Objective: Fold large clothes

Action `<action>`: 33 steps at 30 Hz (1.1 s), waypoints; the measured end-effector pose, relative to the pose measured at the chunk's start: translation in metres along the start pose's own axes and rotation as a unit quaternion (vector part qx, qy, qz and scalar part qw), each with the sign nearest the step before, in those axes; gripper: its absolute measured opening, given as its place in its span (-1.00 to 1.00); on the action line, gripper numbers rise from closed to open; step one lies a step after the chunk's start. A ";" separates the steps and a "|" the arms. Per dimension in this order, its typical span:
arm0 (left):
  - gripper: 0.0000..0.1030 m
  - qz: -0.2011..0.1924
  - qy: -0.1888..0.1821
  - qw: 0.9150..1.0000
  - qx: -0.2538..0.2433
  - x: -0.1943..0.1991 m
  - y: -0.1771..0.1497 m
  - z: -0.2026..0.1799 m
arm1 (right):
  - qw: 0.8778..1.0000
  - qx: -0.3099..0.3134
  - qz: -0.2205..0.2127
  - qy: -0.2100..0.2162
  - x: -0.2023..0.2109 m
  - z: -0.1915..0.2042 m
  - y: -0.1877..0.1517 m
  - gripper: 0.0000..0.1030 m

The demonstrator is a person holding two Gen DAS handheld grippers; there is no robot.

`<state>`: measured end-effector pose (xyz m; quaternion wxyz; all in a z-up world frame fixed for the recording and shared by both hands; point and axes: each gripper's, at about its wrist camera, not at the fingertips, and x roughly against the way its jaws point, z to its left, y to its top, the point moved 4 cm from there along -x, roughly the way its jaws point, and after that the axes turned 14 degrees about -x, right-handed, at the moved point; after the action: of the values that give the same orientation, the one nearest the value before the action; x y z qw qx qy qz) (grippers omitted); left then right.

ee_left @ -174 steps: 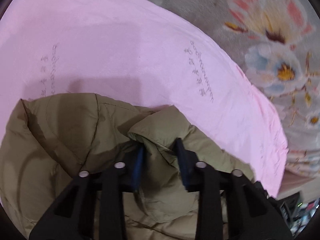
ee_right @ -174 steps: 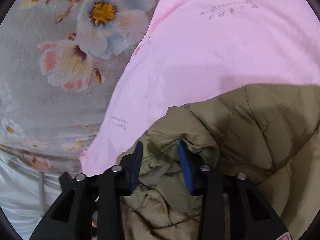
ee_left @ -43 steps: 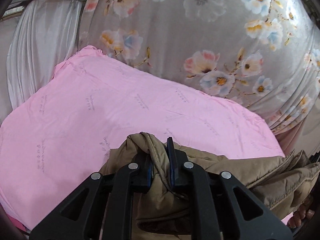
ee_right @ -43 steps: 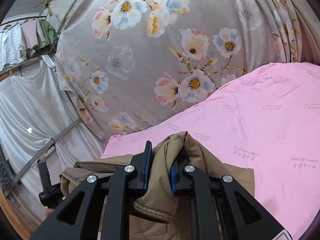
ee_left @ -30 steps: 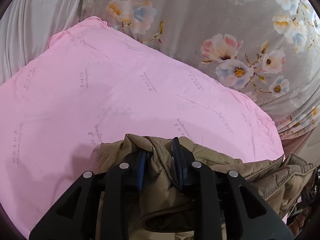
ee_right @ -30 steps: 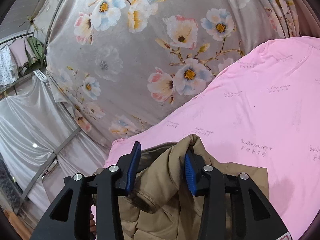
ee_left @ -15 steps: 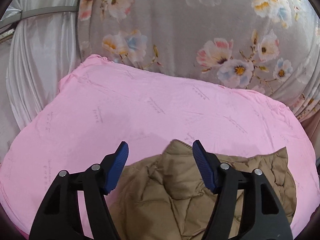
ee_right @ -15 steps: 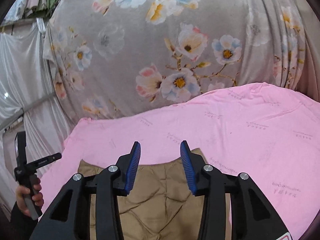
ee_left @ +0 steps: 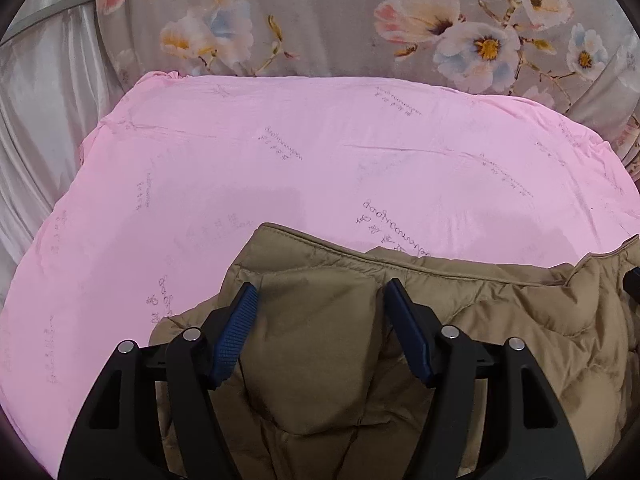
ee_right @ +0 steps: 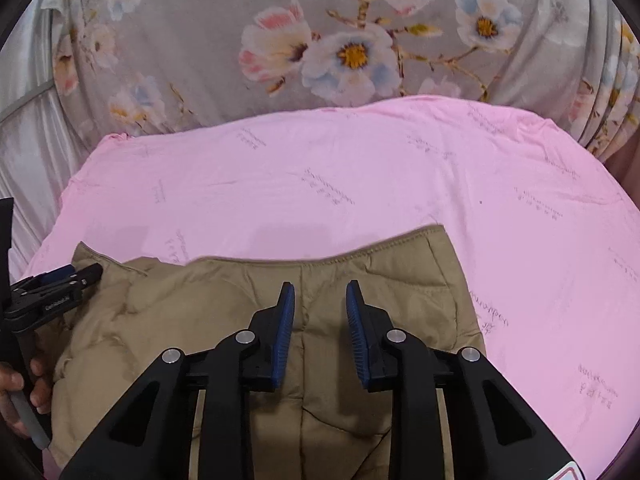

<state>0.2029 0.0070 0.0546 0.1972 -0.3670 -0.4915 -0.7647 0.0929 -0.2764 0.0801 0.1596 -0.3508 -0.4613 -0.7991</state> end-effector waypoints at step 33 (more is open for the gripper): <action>0.38 0.002 0.012 0.999 0.046 -0.003 -0.008 -0.009 | 0.998 -0.055 -0.012 -0.019 -0.015 -0.008 -0.023 -0.47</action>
<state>0.1964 0.0022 0.0448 0.2214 -0.3492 -0.5233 -0.7451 0.0873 -0.2720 0.0524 0.1220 -0.3688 -0.4234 -0.8184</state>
